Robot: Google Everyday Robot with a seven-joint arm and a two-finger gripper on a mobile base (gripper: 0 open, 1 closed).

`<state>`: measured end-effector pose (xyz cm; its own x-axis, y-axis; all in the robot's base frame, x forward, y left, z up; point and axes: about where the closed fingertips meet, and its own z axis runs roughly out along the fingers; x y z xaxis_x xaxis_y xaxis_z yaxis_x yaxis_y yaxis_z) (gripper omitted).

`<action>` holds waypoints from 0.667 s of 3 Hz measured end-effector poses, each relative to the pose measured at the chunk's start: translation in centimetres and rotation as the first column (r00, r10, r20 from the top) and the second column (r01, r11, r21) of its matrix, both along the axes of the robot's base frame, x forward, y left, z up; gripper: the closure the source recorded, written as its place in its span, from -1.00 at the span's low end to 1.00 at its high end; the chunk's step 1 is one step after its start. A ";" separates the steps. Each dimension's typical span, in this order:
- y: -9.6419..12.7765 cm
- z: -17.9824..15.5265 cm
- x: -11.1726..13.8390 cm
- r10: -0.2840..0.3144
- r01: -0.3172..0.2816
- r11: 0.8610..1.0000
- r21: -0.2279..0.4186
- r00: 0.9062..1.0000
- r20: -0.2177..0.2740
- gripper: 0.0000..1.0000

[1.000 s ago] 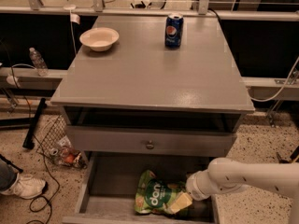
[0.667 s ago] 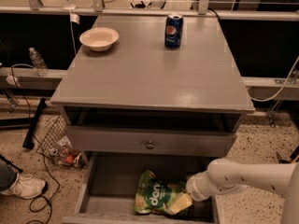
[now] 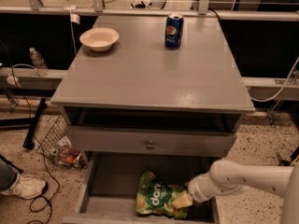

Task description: Pick green rice chip bag from middle drawer and place on counter

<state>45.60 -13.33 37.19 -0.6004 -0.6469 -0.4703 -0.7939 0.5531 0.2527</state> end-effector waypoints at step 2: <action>-0.1 7.1 0.3 0.008 -0.018 0.997 0.074 0.991 0.133 0.92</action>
Offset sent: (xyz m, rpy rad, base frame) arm 0.0019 -0.0074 0.1473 0.1530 -0.2714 0.0254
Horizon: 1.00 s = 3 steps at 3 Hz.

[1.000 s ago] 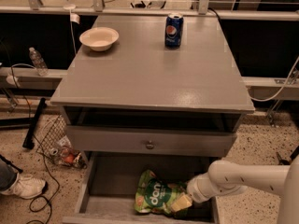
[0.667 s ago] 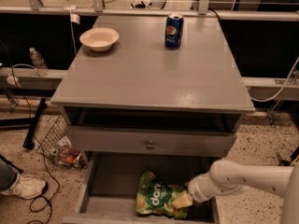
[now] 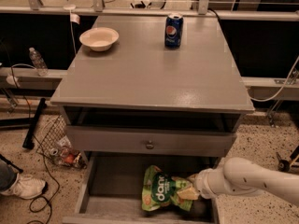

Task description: Pick green rice chip bag from middle drawer and place on counter

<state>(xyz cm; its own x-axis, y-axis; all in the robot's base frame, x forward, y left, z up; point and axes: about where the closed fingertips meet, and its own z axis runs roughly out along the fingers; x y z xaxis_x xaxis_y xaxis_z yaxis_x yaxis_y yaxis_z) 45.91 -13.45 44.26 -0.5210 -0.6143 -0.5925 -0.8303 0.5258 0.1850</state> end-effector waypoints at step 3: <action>-0.8 14.4 0.1 0.113 -0.172 0.955 0.242 0.965 0.237 1.00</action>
Offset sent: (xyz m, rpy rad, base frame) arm -0.0089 -0.0190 0.1726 0.3250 -0.2705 0.1471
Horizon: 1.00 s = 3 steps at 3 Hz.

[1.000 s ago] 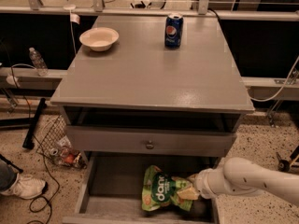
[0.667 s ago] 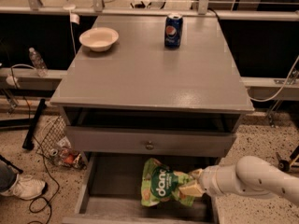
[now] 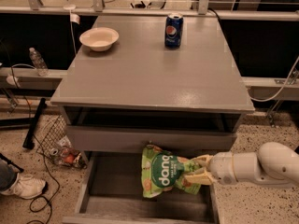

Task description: Pick green rice chip bag from middle drawer and place on counter

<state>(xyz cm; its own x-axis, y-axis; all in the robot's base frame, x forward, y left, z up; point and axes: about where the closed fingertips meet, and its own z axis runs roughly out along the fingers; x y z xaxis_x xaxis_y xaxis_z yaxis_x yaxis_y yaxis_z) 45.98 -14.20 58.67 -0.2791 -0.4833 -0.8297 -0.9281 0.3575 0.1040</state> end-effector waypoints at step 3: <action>1.8 5.4 2.1 0.208 -0.213 0.973 0.084 0.976 0.065 1.00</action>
Offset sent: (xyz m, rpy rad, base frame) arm 0.0322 0.0125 0.0991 0.1415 -0.1614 0.2514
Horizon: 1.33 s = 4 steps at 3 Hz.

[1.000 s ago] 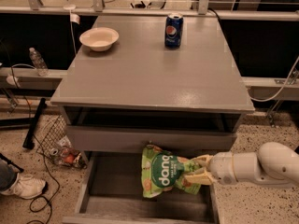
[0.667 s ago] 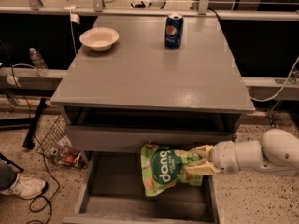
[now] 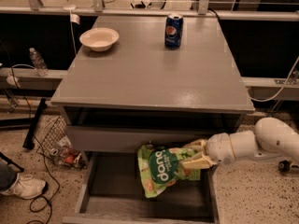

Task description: Pick green rice chip bag from middle drawer and place on counter

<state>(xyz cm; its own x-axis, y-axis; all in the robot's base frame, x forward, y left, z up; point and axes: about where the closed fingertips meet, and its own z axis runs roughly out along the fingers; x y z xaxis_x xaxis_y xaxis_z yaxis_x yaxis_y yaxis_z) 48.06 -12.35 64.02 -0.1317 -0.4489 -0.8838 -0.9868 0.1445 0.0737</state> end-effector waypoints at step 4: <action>2.2 -4.3 -3.3 0.071 -0.077 0.996 -0.049 0.991 -0.117 1.00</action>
Offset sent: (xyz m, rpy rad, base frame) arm -0.0365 0.0382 -0.0846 0.0058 0.2631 0.1239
